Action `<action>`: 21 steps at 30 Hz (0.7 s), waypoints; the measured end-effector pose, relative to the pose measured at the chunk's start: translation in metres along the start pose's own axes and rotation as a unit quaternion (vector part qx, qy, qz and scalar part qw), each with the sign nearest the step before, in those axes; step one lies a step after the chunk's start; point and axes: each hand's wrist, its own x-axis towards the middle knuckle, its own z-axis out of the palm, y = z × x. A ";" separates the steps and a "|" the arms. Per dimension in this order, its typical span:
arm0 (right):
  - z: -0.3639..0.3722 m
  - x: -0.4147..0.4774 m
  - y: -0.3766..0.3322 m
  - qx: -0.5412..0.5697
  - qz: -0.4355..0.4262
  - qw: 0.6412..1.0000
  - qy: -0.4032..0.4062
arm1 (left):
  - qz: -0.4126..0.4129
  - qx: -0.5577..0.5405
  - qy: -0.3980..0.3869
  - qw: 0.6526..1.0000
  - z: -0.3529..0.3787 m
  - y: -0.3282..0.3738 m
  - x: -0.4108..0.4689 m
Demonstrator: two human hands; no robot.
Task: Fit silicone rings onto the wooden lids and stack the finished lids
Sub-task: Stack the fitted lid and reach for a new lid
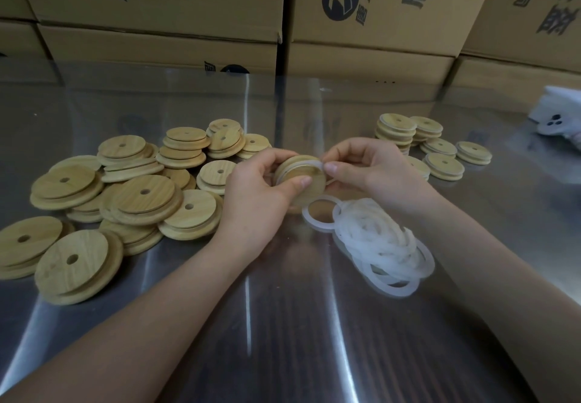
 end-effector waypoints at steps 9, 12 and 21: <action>0.003 -0.002 -0.001 -0.024 0.008 1.000 -0.012 | -0.001 0.010 -0.008 1.000 0.000 0.000 0.000; 0.004 -0.002 -0.001 -0.035 -0.003 0.999 -0.006 | 0.006 0.020 -0.007 1.000 0.000 0.001 0.001; 0.006 -0.001 0.002 -0.037 -0.006 0.999 0.006 | 0.012 0.029 -0.004 1.000 0.000 -0.001 0.002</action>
